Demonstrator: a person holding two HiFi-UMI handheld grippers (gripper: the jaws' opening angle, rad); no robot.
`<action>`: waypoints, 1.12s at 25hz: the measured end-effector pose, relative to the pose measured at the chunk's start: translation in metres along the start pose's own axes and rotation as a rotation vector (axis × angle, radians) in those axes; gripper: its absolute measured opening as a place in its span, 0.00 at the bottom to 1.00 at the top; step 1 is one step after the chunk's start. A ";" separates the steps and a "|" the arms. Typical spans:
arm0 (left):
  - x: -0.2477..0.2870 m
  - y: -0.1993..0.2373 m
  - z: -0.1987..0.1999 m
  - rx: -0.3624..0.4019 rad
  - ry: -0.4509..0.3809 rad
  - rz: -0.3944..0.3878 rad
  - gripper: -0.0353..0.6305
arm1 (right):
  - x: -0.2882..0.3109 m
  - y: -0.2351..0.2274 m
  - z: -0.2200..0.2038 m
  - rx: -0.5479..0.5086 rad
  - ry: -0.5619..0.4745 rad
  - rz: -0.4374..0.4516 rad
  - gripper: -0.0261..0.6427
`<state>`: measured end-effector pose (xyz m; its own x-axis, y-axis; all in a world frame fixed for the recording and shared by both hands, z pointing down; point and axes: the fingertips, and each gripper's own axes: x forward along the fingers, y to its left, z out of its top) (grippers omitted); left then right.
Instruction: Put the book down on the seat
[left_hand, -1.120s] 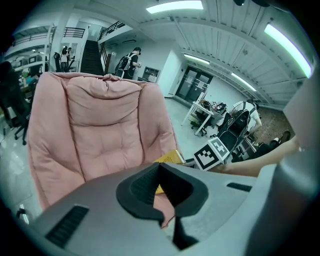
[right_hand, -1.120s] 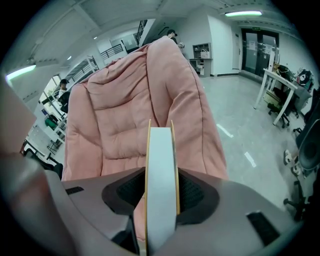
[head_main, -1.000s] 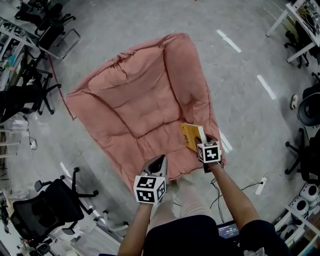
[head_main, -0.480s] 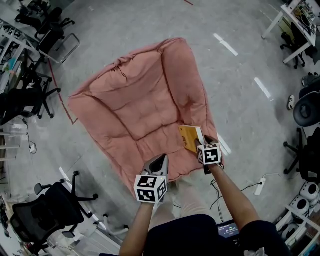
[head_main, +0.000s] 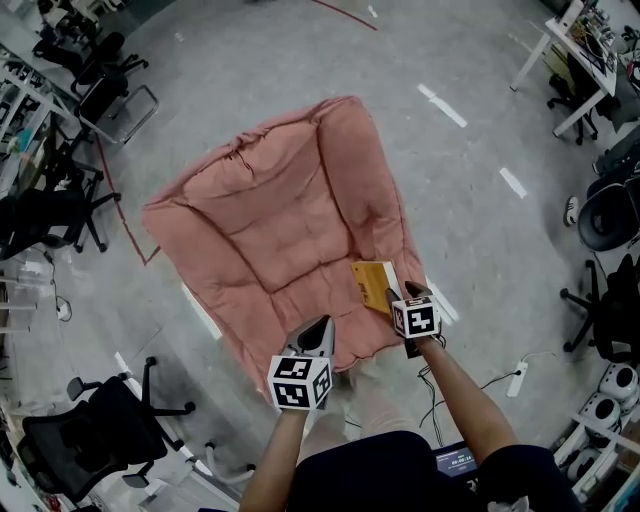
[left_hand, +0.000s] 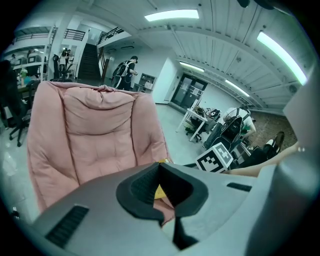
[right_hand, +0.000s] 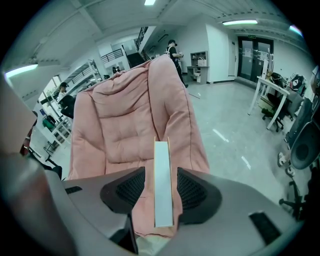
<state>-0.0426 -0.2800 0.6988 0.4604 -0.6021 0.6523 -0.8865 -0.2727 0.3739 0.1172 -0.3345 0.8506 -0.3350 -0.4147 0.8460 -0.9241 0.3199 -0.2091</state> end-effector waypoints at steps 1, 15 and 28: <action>-0.002 0.000 0.002 0.001 -0.006 -0.001 0.06 | -0.003 0.002 0.002 0.002 -0.006 0.005 0.33; -0.032 -0.006 0.020 0.057 -0.059 -0.004 0.06 | -0.049 0.020 0.036 -0.021 -0.100 -0.002 0.25; -0.072 -0.003 0.044 0.127 -0.130 0.018 0.06 | -0.094 0.075 0.069 -0.068 -0.204 0.096 0.13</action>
<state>-0.0747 -0.2690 0.6220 0.4420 -0.6973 0.5642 -0.8970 -0.3486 0.2718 0.0672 -0.3300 0.7217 -0.4570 -0.5413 0.7057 -0.8742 0.4197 -0.2442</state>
